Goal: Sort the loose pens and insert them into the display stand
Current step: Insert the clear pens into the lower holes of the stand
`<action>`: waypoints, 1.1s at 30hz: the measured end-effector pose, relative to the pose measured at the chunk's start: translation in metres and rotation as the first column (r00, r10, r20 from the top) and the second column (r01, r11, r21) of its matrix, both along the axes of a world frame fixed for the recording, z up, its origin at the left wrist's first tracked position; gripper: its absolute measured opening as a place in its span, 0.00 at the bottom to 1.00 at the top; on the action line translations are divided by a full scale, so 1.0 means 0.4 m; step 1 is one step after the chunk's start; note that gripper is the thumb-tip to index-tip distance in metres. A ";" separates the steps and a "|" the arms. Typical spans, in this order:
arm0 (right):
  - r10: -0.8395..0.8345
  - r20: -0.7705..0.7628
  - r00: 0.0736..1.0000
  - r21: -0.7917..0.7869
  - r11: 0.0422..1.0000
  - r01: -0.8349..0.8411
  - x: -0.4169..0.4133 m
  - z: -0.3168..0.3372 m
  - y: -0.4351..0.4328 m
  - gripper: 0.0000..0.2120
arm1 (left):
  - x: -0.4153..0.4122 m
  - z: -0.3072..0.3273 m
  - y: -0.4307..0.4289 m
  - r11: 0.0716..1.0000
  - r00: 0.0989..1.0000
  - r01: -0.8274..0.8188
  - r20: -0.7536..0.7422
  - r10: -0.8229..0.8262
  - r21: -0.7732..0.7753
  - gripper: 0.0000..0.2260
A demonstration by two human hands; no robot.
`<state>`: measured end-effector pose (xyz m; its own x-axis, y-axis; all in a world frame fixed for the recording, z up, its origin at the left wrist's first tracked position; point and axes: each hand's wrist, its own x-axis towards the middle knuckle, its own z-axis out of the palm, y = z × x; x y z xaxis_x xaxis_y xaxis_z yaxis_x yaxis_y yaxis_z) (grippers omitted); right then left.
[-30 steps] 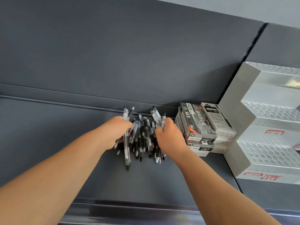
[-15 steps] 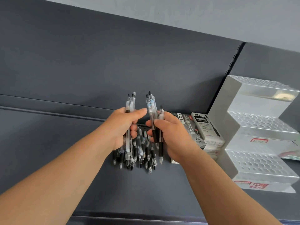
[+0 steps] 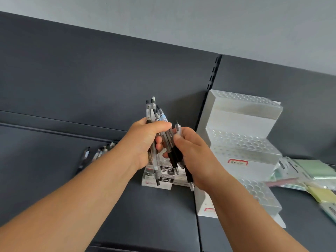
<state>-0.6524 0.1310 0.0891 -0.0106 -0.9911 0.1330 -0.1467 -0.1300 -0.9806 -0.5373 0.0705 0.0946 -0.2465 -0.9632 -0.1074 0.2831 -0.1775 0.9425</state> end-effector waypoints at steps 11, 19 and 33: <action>-0.184 0.127 0.975 -0.060 0.980 0.192 -0.251 0.013 0.073 0.11 | -0.157 0.012 0.069 0.994 0.994 -0.045 0.098 0.055 -0.101 0.08; -0.254 0.032 0.967 -0.140 0.956 0.256 -0.307 -0.009 0.079 0.05 | -0.179 -0.033 0.082 0.993 0.982 -0.075 0.167 0.090 -0.095 0.08; -0.420 -0.100 0.902 -0.238 0.890 0.389 -0.275 -0.062 0.060 0.04 | -0.150 -0.046 0.063 0.992 0.971 -0.071 0.220 0.093 -0.108 0.09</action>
<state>-0.7623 0.1548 0.0643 -0.3696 -0.8543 0.3656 -0.3683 -0.2265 -0.9017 -0.5974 0.0955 0.0761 -0.1466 -0.9877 -0.0546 0.0723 -0.0657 0.9952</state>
